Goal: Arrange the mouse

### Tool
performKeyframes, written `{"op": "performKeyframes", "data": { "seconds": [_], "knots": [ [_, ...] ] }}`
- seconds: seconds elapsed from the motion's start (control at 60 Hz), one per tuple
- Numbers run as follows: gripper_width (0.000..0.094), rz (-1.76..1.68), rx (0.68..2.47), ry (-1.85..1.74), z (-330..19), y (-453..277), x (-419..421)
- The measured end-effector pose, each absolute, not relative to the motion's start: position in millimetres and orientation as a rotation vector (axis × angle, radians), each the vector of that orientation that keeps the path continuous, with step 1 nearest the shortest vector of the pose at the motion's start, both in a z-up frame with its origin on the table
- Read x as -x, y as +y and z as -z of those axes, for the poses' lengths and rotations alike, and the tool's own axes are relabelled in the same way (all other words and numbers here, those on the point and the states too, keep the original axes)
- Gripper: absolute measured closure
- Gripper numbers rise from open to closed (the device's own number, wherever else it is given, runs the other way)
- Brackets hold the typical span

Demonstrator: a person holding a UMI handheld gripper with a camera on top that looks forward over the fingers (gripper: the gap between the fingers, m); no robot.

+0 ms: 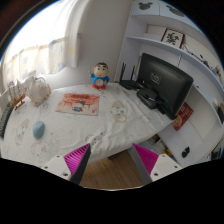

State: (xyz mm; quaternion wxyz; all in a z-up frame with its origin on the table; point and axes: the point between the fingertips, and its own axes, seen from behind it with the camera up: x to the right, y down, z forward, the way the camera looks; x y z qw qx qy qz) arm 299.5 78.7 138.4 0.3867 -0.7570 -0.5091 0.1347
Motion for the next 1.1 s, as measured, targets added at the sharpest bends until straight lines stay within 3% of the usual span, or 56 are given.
{"op": "performKeyframes", "data": {
  "seconds": [0.267,0.8,1.1],
  "knots": [
    [0.0081,-0.419,1.898,-1.430,-117,2,-263],
    [0.0084,-0.701,1.663,-1.858,-82,-203,-216],
    [0.0081,-0.770,1.628,-1.825,-41,-218,-173]
  ]
}}
